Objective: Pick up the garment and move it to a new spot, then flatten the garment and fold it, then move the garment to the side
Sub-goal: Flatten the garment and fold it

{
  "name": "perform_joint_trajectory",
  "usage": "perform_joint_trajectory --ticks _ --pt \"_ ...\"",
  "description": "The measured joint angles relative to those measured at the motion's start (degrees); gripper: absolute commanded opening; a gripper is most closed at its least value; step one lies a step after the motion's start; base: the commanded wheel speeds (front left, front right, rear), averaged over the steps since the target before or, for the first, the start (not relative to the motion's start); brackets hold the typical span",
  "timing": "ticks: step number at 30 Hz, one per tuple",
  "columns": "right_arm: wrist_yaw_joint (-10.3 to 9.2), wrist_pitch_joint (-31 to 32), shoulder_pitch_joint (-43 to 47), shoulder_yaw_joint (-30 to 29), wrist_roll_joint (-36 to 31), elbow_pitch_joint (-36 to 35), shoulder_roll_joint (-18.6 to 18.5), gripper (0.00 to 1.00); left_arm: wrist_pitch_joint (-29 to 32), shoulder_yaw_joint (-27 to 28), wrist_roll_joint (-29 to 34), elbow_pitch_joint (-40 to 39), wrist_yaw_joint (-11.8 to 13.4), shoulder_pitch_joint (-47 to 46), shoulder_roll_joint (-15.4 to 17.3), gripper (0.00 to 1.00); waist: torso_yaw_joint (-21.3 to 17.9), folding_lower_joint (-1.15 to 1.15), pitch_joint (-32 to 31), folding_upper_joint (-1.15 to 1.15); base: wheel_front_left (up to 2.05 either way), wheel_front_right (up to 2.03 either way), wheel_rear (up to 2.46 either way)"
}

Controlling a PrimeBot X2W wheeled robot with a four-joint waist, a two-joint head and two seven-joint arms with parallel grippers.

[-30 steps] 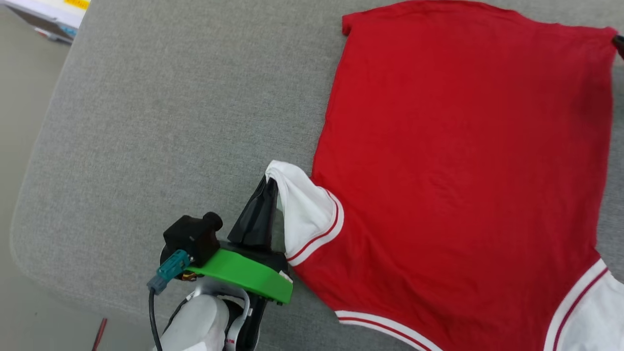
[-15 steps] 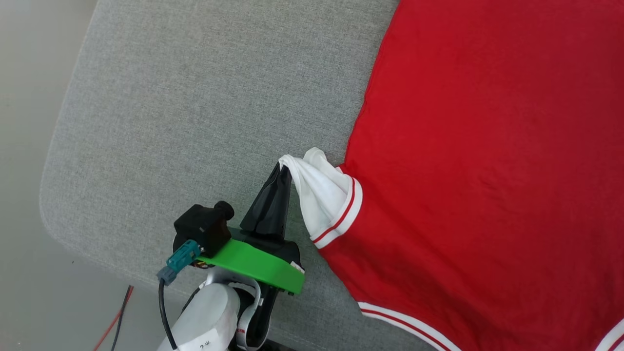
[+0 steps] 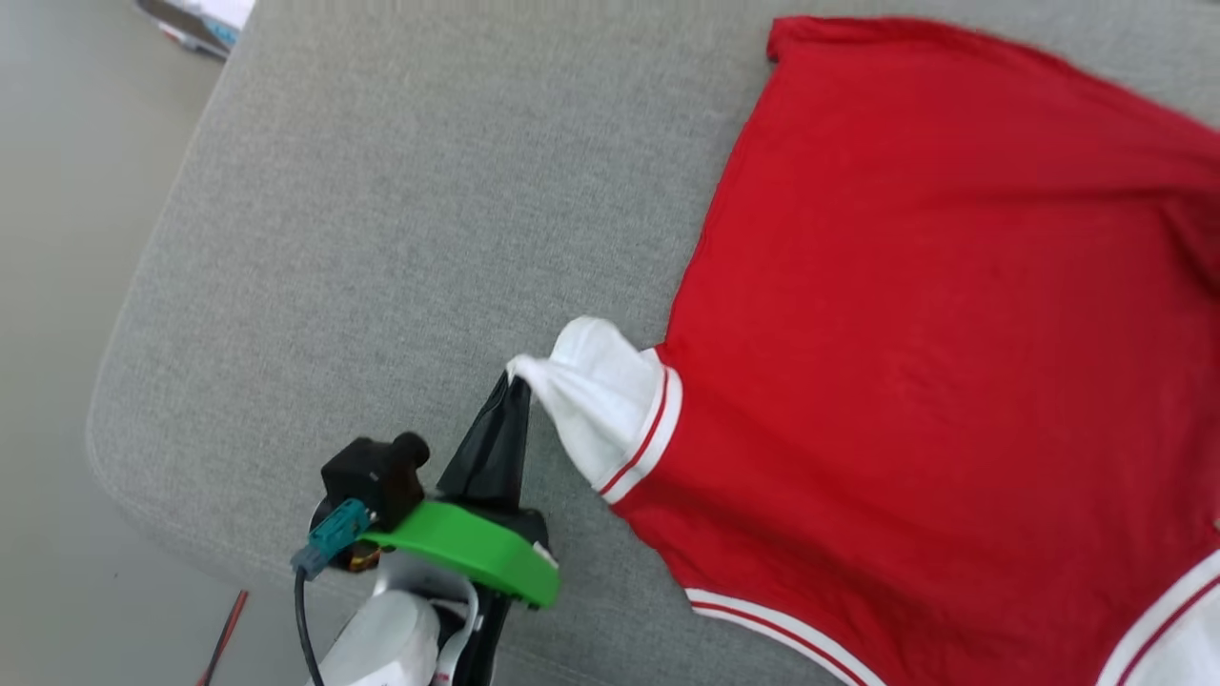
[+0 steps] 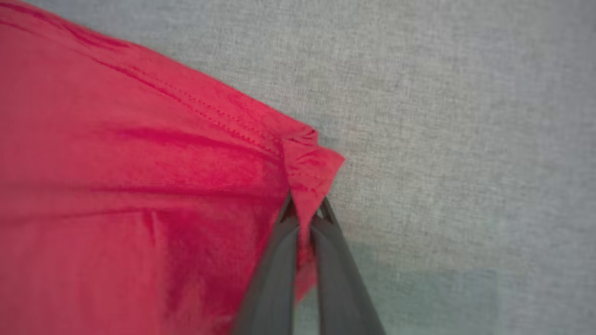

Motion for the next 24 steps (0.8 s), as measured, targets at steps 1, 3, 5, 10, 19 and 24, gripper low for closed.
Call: perform_joint_trajectory --ticks 1,3,5,10,19,24 --pt "0.01 -0.2 1.3 0.5 0.4 -0.8 -0.5 0.00 0.4 0.2 -0.2 0.3 0.1 0.5 0.3 0.00 -0.2 0.00 -0.8 0.00 0.00 0.00 0.00" --pt "0.01 -0.6 4.9 1.4 1.3 -2.8 -2.0 0.00 0.6 0.8 -0.6 0.6 0.6 1.9 1.0 0.00 -0.8 0.00 -2.6 0.00 0.00 0.00 0.00" --pt "0.00 -1.3 8.5 2.1 1.8 -5.0 -3.6 0.00 1.0 1.6 -1.0 0.8 1.2 3.2 1.7 0.00 -1.5 0.00 -4.3 0.00 0.00 0.00 0.00" --pt "0.00 -3.8 19.3 0.2 6.5 -11.5 -5.6 0.00 2.3 2.9 -2.8 1.2 2.4 6.2 3.1 0.00 -3.8 0.00 -8.5 0.00 0.00 0.00 0.00" --pt "0.00 -7.3 43.5 -10.7 7.8 -25.7 -2.7 0.00 3.5 5.3 -5.2 0.4 3.9 11.6 5.4 0.00 -9.4 -0.01 -14.6 0.00 0.00 0.00 0.00" --pt "0.00 -6.2 56.7 -18.9 5.5 -34.5 4.5 0.00 5.0 6.2 -6.0 -0.6 5.1 14.5 7.1 0.00 -13.0 -0.01 -17.2 0.00 0.00 0.00 0.00"
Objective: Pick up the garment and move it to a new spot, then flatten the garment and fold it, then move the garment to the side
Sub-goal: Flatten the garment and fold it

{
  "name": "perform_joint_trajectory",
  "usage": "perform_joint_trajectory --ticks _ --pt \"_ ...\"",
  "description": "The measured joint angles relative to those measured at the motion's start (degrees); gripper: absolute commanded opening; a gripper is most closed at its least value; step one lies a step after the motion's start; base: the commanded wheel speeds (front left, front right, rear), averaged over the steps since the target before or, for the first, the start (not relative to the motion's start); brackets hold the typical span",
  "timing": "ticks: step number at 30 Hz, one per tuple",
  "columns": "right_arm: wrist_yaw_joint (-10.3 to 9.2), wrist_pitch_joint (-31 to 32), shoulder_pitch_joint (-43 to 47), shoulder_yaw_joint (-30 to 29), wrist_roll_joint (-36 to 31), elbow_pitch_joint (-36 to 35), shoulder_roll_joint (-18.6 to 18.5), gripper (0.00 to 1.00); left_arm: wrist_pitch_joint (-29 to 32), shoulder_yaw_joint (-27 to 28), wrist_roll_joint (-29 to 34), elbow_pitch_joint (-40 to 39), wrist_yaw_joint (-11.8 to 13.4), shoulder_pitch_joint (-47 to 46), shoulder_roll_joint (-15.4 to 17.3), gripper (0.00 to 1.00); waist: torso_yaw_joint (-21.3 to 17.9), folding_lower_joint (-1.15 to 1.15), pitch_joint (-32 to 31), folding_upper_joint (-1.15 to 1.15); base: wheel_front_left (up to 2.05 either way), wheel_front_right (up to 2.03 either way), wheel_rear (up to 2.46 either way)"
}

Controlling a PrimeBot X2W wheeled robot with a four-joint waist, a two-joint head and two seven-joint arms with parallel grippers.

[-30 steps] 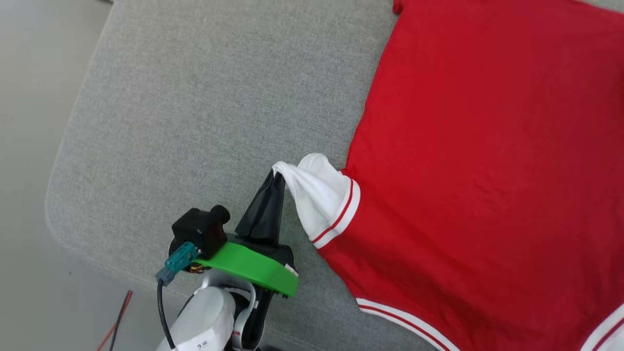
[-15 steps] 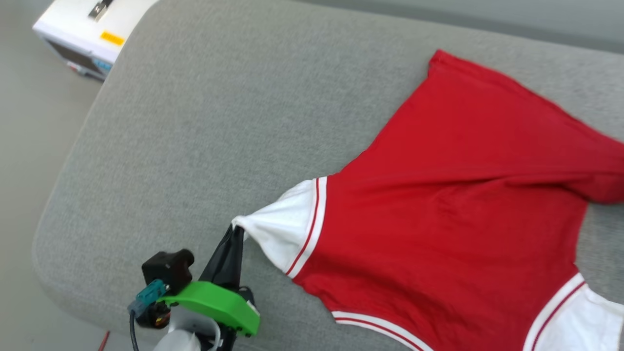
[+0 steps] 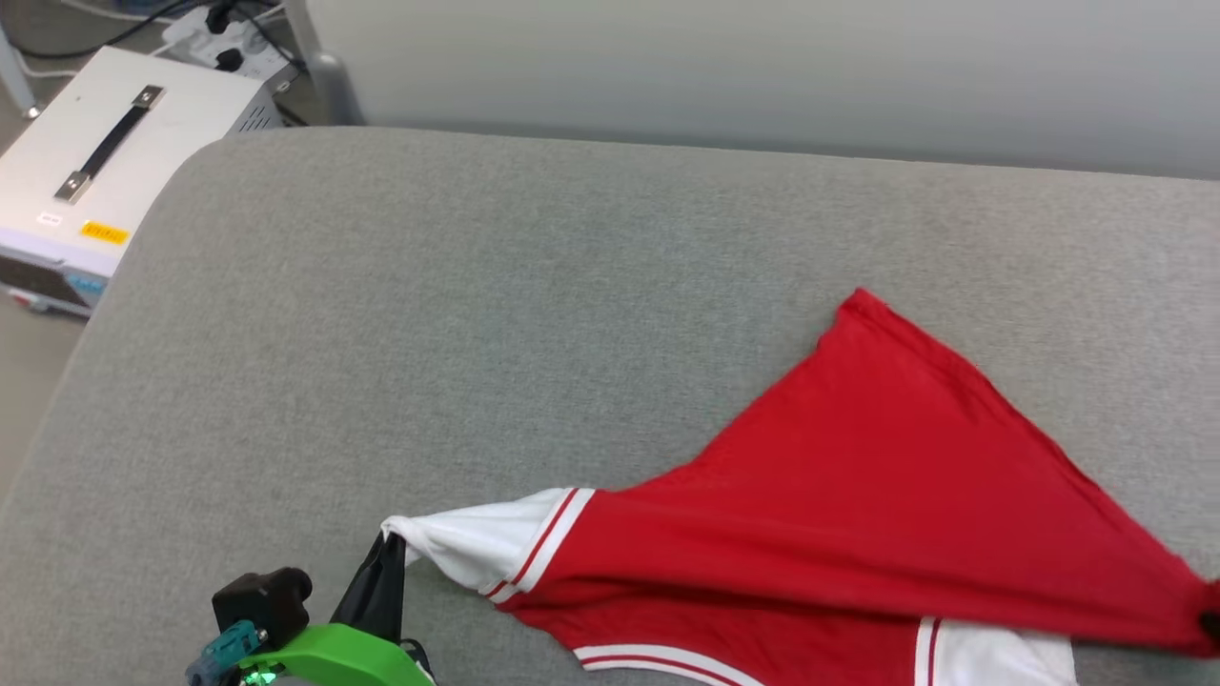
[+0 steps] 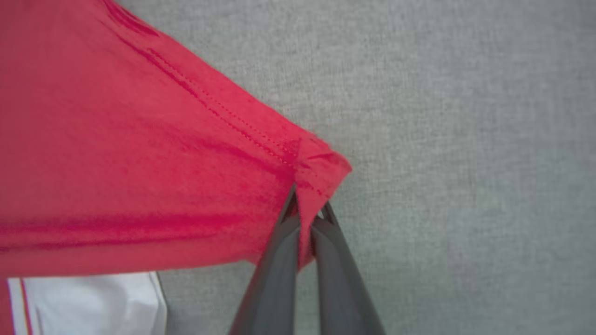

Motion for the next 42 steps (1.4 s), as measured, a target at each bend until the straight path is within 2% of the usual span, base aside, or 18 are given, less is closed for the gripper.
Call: perform_joint_trajectory --ticks 5,10,11,12,13,18,23,26,29,32,35,42 --pt "0.00 1.9 10.5 -6.4 -2.1 -7.6 9.6 0.00 0.9 0.5 -0.3 -0.5 0.6 1.7 1.0 0.00 -3.0 0.00 -2.3 0.00 0.00 0.00 0.00" --pt "0.00 3.0 17.1 -8.5 -3.7 -12.6 17.0 0.00 1.9 0.8 -1.2 -1.0 0.7 2.4 1.5 0.00 -5.5 0.00 -3.6 0.00 0.00 0.00 0.00" --pt "0.00 3.0 17.5 -8.9 -3.7 -13.2 18.1 0.16 1.9 0.8 -1.2 -1.0 0.7 2.4 1.5 0.00 -5.9 0.00 -3.7 0.00 0.00 0.00 0.00" --pt "0.00 2.8 17.7 -9.1 -4.0 -13.6 19.1 0.94 1.9 0.8 -1.2 -1.0 0.7 2.4 1.5 0.00 -6.3 0.00 -3.8 0.00 0.00 0.00 0.00" --pt "0.00 1.8 17.8 -9.1 -5.1 -14.0 19.6 1.00 1.9 0.7 -1.2 -1.0 0.7 2.4 1.5 0.00 -6.6 0.00 -3.9 0.00 0.00 0.00 0.00" --pt "-0.01 -6.2 16.8 -9.5 -5.7 -14.7 20.4 1.00 2.1 0.4 -1.2 -1.2 0.9 2.4 1.5 0.00 -7.2 0.00 -3.8 0.00 0.00 0.00 0.00" --pt "-0.01 -18.8 11.7 -9.1 -6.2 -14.2 19.2 1.00 2.4 -0.3 -1.2 -2.3 1.1 2.3 1.5 0.00 -6.8 0.00 -3.2 0.00 0.00 0.00 0.00" --pt "-0.01 -24.6 7.5 -6.3 -6.6 -13.2 17.2 1.00 2.4 -0.5 -1.0 -3.0 1.2 1.9 1.5 0.00 -6.6 0.00 -2.6 0.00 0.00 0.00 0.00" --pt "-0.01 -27.6 2.0 -1.4 -6.7 -12.0 15.0 1.00 2.4 -0.7 -0.5 -3.7 1.4 1.1 1.5 0.00 -6.5 0.00 -1.4 0.00 0.00 0.00 0.00" --pt "-0.01 -27.1 -3.5 3.9 -5.4 -9.9 11.7 1.00 2.4 -1.2 0.0 -4.8 1.5 -0.3 1.5 0.00 -6.2 0.00 -0.2 0.00 0.00 0.00 0.00" --pt "-0.01 -23.6 -8.6 8.6 -3.3 -7.6 7.7 1.00 2.5 -2.1 0.7 -5.4 1.5 -1.9 1.4 0.00 -5.4 0.00 0.9 0.00 0.00 0.00 0.00" --pt "-0.01 -5.0 -20.2 19.9 2.7 -3.2 -1.3 1.00 2.9 -3.9 2.1 -5.7 0.8 -5.8 1.1 0.00 -2.4 0.00 3.3 0.00 0.00 0.00 0.00"
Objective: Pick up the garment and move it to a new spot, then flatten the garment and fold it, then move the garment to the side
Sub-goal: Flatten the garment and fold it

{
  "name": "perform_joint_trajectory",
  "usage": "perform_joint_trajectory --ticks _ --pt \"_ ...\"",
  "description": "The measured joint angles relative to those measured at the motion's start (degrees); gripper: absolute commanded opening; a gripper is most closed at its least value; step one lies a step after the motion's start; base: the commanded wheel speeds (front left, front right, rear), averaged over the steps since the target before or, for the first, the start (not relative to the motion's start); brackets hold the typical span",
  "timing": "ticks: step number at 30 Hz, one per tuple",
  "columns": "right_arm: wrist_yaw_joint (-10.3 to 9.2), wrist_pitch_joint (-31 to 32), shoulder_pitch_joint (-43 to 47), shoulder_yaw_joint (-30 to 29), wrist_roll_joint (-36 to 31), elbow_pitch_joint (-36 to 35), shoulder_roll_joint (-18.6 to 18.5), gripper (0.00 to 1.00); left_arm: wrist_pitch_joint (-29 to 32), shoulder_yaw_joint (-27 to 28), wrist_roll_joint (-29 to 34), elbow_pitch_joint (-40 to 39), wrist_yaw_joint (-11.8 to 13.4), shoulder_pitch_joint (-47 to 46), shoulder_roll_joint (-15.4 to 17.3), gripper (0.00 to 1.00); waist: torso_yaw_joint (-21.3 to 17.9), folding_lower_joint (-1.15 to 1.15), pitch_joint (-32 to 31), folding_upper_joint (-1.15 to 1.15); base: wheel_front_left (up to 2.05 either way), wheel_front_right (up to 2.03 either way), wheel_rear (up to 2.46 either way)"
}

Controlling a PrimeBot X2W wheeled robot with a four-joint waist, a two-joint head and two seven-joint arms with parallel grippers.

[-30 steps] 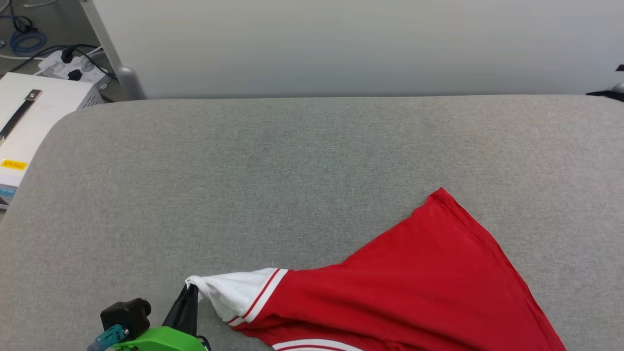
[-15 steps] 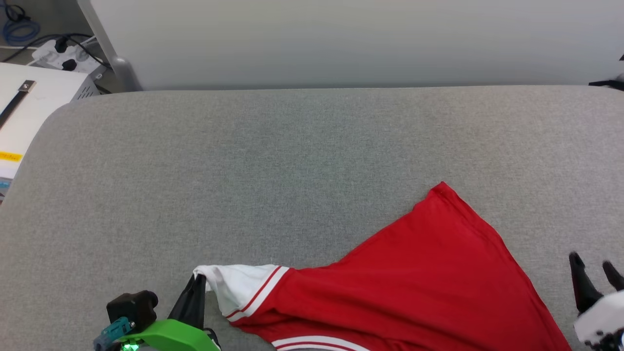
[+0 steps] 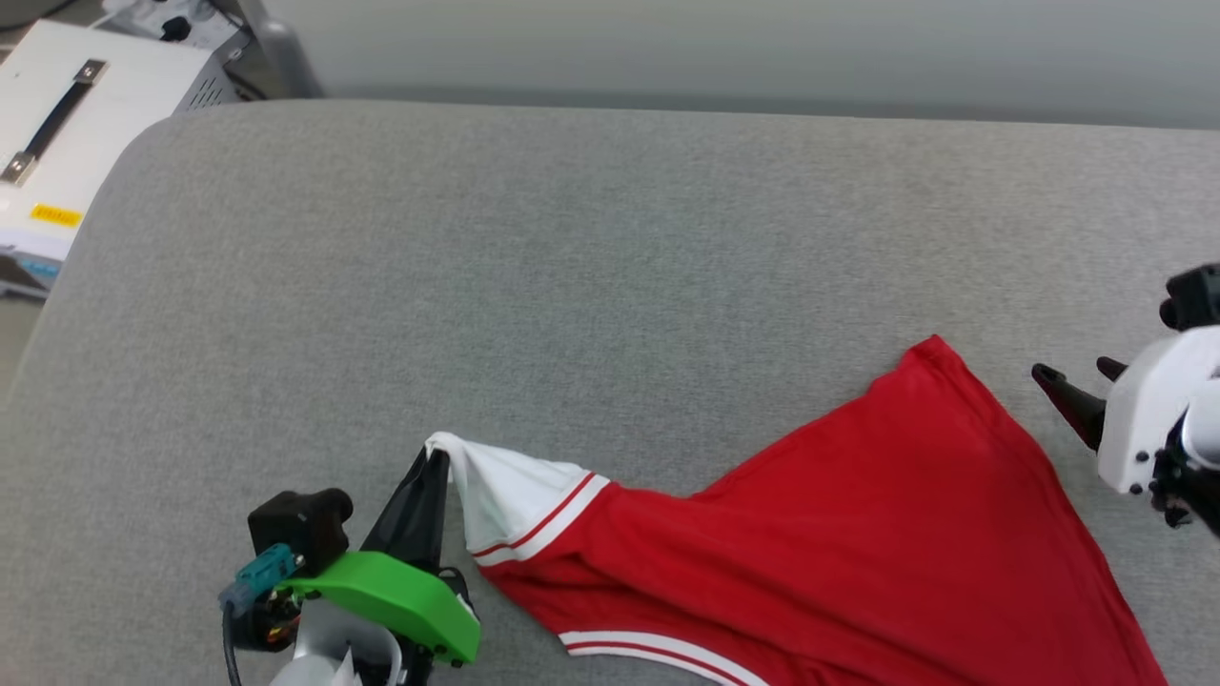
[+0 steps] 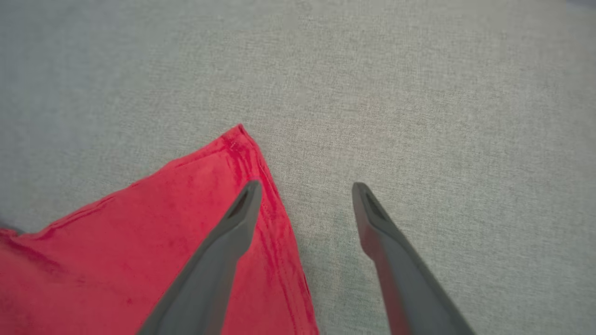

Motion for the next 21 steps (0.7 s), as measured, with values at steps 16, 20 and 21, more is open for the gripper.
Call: perform_joint_trajectory --ticks 16,20,21 --pt "-0.02 12.3 -12.2 16.9 4.4 8.9 -4.6 1.00 -2.0 -2.1 1.0 0.0 -1.4 -4.6 -2.5 0.00 5.1 0.00 8.4 0.00 0.00 0.00 0.00" --pt "-0.07 15.1 -13.5 19.8 7.3 9.2 -6.4 1.00 -2.6 -2.2 1.0 1.0 -1.4 -4.8 -2.8 0.00 6.0 0.00 9.9 0.00 0.00 0.00 0.00" --pt "-0.07 15.2 -13.7 20.3 7.9 9.1 -6.7 1.00 -2.6 -2.2 1.0 1.1 -1.4 -4.8 -2.8 0.00 6.2 0.00 10.0 0.00 0.00 0.00 0.00"
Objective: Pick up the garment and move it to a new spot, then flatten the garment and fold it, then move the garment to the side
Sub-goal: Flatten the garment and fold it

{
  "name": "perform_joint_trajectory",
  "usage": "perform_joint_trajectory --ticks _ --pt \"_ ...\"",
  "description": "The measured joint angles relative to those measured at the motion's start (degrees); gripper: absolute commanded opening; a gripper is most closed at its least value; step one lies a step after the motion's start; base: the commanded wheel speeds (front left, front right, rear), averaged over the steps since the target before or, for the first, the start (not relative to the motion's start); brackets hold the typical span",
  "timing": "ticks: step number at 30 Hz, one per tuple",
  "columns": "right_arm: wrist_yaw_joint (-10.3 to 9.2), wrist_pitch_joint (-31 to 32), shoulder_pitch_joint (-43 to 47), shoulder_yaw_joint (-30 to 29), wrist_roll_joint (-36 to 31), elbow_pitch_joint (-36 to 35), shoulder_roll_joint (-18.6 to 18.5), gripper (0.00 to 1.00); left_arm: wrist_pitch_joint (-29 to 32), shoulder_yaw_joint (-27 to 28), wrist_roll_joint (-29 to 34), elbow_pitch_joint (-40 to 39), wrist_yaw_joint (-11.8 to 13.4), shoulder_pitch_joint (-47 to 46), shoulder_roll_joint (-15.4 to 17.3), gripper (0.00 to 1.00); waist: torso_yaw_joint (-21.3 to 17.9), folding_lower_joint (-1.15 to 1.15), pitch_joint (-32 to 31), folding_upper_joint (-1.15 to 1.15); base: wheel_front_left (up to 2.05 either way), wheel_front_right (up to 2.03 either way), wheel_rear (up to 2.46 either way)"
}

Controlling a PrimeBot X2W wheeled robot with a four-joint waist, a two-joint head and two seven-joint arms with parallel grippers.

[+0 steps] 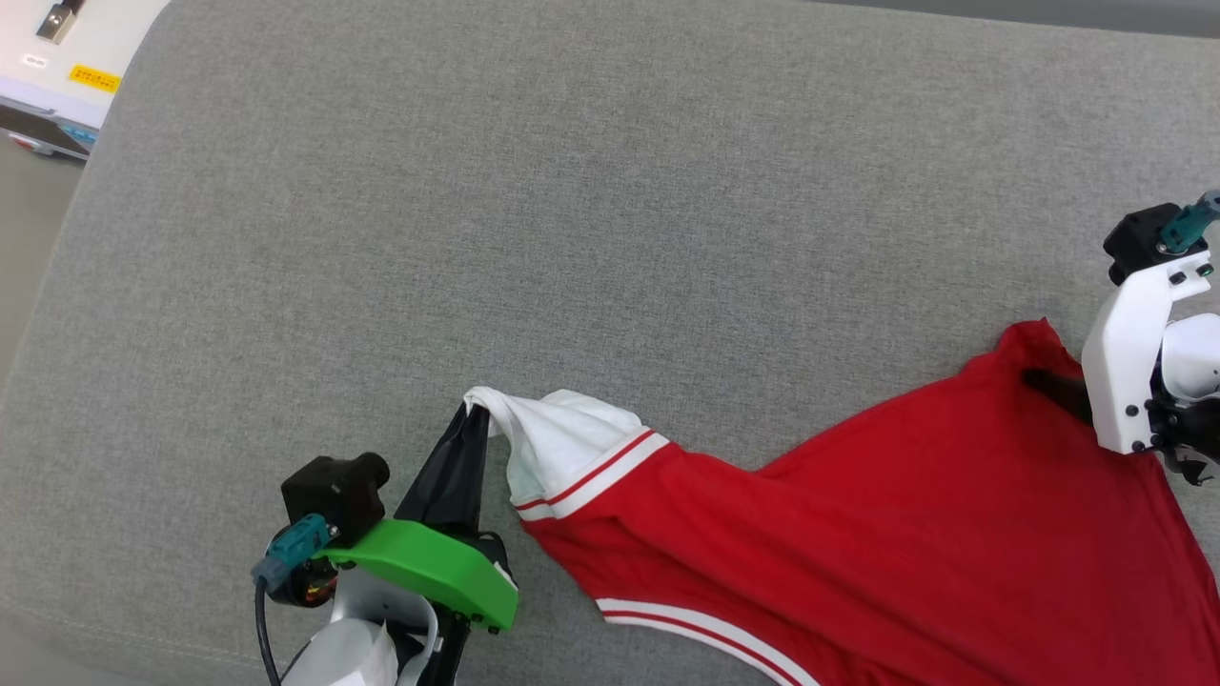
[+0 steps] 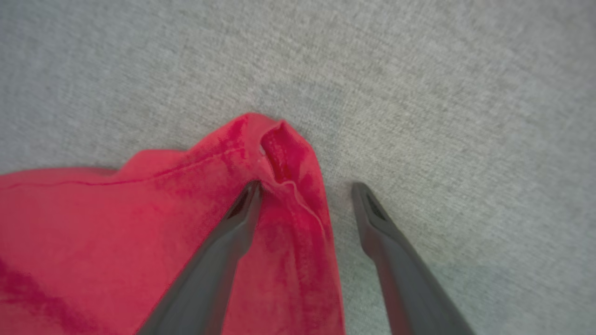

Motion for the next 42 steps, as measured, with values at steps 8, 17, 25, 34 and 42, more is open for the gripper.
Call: perform_joint_trajectory --ticks 8,17,25,34,42 --pt "-0.10 -3.9 -0.5 2.1 3.3 0.9 0.1 0.00 -0.1 0.0 -0.1 1.2 0.0 0.0 0.3 0.00 -0.6 0.00 -1.8 0.00 0.00 0.00 0.00" --pt "0.01 -11.9 -0.1 -1.5 3.4 1.5 2.1 0.00 0.6 2.8 -0.1 0.4 1.8 0.6 3.8 0.00 -2.1 0.00 -7.3 0.00 0.00 0.00 0.00" --pt "0.07 -19.0 -1.2 -8.2 1.3 2.8 3.3 0.00 3.5 6.4 -1.1 -1.6 2.6 -4.0 6.4 0.00 -5.4 0.00 -10.8 0.00 0.00 0.00 0.00" --pt "0.08 -24.6 -9.3 -13.3 -2.7 4.9 6.9 0.00 6.2 7.6 -2.5 7.5 -0.5 -23.1 7.6 0.00 -8.1 0.00 -10.0 0.00 0.00 0.00 0.00" --pt "0.09 -29.4 -24.2 -16.4 -7.7 8.0 9.0 0.00 6.6 6.4 1.9 20.1 -5.4 -46.8 9.8 0.00 -9.6 0.01 -5.8 0.00 0.00 0.00 0.00"
